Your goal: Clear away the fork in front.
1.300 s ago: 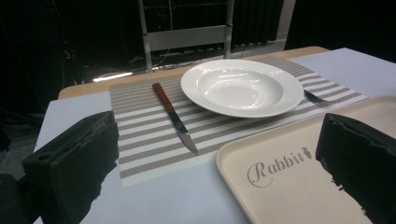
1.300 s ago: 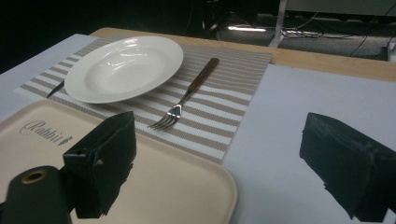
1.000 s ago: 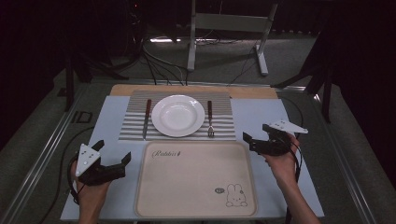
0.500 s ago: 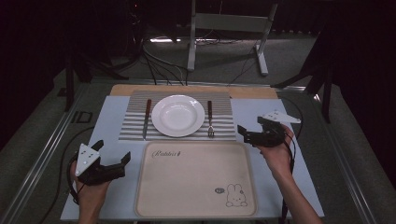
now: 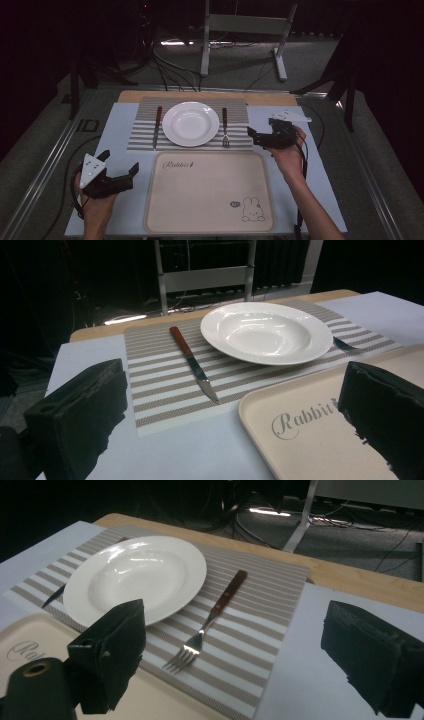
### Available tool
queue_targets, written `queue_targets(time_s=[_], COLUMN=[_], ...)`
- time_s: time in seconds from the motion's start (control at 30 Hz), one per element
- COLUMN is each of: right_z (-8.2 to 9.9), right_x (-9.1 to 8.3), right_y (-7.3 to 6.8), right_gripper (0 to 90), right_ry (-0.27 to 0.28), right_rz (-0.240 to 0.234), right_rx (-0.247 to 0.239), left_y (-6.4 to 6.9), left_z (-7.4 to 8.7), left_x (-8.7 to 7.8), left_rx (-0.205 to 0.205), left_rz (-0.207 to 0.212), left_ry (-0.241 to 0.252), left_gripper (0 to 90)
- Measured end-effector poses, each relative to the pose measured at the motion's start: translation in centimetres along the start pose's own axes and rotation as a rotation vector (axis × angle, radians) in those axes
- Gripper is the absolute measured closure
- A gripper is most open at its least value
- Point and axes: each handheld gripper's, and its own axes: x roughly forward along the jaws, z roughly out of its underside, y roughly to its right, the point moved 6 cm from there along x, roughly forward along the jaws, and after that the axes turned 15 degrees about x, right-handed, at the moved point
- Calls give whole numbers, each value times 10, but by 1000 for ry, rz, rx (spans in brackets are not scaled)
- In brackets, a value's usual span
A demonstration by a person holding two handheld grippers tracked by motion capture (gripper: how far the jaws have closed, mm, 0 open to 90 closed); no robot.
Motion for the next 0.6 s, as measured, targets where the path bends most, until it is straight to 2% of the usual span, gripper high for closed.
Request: queue_targets(time_s=[0.6], right_z=[-21], right_x=[36], right_y=[-14], right_gripper=[110], right_ry=[2], right_rz=[6], right_rx=[1], left_y=[-1], left_z=[1], left_x=[0], left_rx=[-1], left_rz=[-3], left_ry=[-5], left_gripper=[1])
